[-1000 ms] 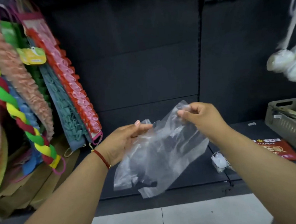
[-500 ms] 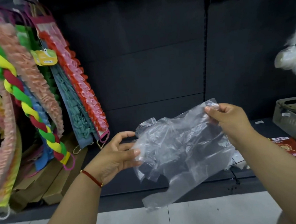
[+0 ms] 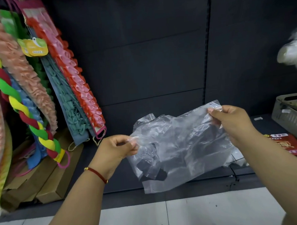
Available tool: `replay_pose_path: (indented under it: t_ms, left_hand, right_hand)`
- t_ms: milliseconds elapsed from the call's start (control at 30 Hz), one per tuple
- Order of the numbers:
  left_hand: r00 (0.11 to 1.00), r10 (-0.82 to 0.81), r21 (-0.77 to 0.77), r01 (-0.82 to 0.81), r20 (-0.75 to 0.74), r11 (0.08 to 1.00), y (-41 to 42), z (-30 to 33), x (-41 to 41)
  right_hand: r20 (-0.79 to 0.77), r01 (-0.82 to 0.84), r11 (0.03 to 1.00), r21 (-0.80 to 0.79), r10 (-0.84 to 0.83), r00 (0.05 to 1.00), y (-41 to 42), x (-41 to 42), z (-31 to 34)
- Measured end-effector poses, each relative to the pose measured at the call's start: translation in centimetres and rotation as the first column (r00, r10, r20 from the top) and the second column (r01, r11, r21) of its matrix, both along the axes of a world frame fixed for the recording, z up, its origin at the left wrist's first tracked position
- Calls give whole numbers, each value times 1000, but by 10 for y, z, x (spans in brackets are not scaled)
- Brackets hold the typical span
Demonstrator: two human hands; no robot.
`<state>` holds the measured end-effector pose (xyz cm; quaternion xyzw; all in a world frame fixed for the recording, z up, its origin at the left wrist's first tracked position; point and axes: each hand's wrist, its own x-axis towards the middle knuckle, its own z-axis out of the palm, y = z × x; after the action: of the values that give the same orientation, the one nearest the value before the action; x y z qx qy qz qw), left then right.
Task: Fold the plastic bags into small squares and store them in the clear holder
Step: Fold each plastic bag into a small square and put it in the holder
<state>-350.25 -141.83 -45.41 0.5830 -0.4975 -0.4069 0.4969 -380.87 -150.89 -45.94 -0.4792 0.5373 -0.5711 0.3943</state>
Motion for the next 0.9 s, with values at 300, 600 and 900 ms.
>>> replay_pose_path:
  t_ms: [300, 600, 900]
  left_hand:
    - [934, 153, 85, -133, -322, 988, -9, 1, 6]
    - [637, 299, 180, -246, -710, 952, -17, -4, 2]
    - [266, 169, 135, -142, -949, 981, -18, -1, 10]
  right_hand:
    - [-81, -19, 999, 37, 22, 996, 2, 8, -6]
    - [-216, -16, 1000, 0, 16, 976, 6, 20, -23]
    - [-231, -77, 997, 29, 81, 969, 5, 25, -36]
